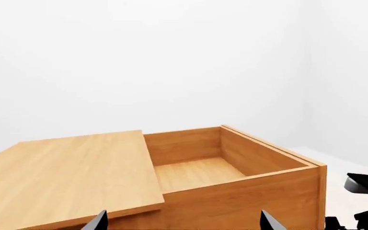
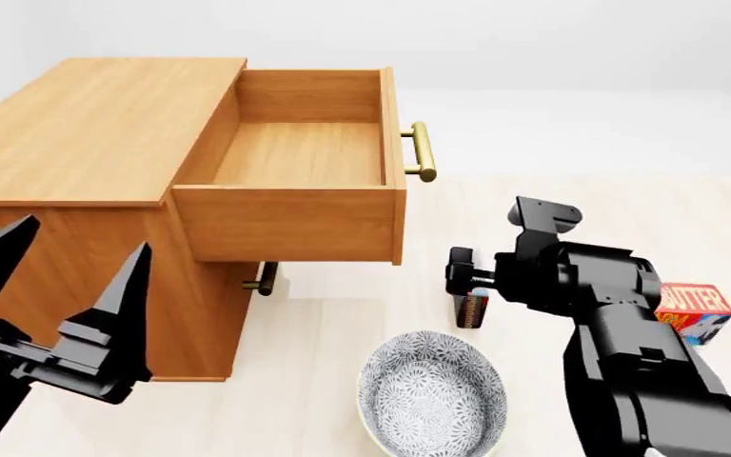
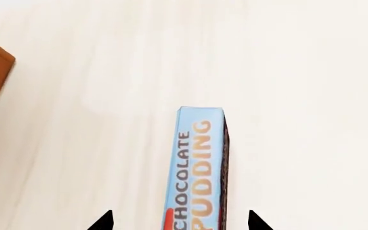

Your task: Put the chocolate pudding in the top drawer of the cabinet and close it.

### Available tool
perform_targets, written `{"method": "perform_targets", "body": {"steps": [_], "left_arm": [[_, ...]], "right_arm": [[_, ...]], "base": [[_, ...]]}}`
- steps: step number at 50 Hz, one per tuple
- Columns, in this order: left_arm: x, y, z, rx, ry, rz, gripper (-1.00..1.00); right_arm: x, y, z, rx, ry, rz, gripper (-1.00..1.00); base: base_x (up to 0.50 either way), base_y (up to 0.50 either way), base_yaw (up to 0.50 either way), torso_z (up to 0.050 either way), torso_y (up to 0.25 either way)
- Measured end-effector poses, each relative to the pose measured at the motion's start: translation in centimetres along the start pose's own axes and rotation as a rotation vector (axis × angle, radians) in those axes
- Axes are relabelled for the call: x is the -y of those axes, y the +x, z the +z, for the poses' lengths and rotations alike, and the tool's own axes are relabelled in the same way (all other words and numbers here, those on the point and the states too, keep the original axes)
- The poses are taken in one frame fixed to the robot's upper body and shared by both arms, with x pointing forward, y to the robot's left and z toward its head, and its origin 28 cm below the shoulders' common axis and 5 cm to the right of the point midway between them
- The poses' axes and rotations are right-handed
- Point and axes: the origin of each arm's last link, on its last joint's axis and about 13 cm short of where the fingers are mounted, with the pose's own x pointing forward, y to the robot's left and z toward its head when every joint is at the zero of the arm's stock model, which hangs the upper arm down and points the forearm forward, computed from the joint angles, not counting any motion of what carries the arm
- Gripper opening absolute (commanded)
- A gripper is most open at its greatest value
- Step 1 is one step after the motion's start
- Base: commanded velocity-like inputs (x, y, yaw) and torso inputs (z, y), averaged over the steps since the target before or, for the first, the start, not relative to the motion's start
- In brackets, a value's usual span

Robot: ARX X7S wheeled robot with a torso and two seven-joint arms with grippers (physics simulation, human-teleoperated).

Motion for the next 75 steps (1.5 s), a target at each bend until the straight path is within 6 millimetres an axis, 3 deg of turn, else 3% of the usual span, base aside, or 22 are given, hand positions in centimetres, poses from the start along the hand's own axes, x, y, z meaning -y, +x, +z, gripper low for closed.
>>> {"method": "perform_targets", "body": {"steps": [27,65,75], "left_arm": [[-0.5,0.2,-0.5,0.025,0.051,0.073,1.0],[-0.8,0.5,-1.2,0.209,0.135,0.166,1.0],[-1.2,0.9,-1.2,0.18,0.096,0.202,1.0]], "right_arm": [[-0.2,0.8,-1.7,-0.048,-0.032,0.02,1.0],[0.0,1.1,-2.0,-0.038,-0.069,0.003,1.0],[-0.1,1.1,-1.9,-0.028,-0.059,0.011,1.0]], "base": [[0.0,0.0,0.0,0.0,0.0],[0.0,0.0,0.0,0.003,-0.004],[0.0,0.0,0.0,0.0,0.0]]}}
